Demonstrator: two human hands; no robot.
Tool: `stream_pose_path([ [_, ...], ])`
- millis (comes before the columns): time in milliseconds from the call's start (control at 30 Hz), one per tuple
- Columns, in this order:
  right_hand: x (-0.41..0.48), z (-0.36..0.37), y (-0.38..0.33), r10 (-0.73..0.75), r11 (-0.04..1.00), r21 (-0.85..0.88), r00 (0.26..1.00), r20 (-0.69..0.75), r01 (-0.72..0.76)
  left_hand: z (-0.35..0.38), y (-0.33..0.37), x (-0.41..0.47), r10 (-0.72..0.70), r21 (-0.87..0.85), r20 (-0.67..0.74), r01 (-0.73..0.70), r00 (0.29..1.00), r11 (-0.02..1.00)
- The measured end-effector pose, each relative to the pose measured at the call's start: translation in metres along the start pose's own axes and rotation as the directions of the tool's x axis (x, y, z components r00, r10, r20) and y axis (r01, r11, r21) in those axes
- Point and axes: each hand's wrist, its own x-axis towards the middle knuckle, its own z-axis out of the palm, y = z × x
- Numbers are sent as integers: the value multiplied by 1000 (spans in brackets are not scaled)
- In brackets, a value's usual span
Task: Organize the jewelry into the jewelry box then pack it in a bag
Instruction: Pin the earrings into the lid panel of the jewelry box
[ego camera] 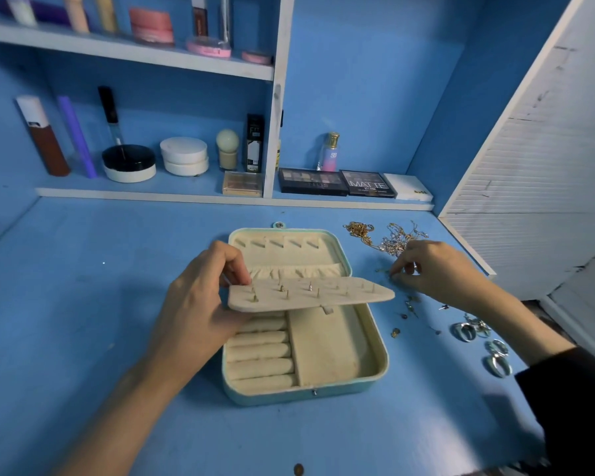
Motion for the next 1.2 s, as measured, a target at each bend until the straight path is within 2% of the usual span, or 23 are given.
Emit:
stream_pose_path([
  [167,1,1,0,33,998,55,999,2,-33,-1,-2,-3,19,-9,26,-19,999,1000],
  [267,0,-1,-5,1,980,199,998,-62,11,0,-4,-3,34,8,35,-35,999,999],
  [367,2,0,-12,-34,957,286,997,-62,51,0,-5,-4,43,28,38,-44,998,999],
  [667,16,11,-32,-80,986,141,996,-48,87,0,-7,-4,56,45,39,-57,998,997],
  [967,18,10,-31,36,982,185,997,-68,-23,0,-8,-4,74,52,40,-76,996,996],
  [1200,20,11,-34,39,986,164,999,-34,-33,1,-7,-4,64,59,28,-66,998,996],
])
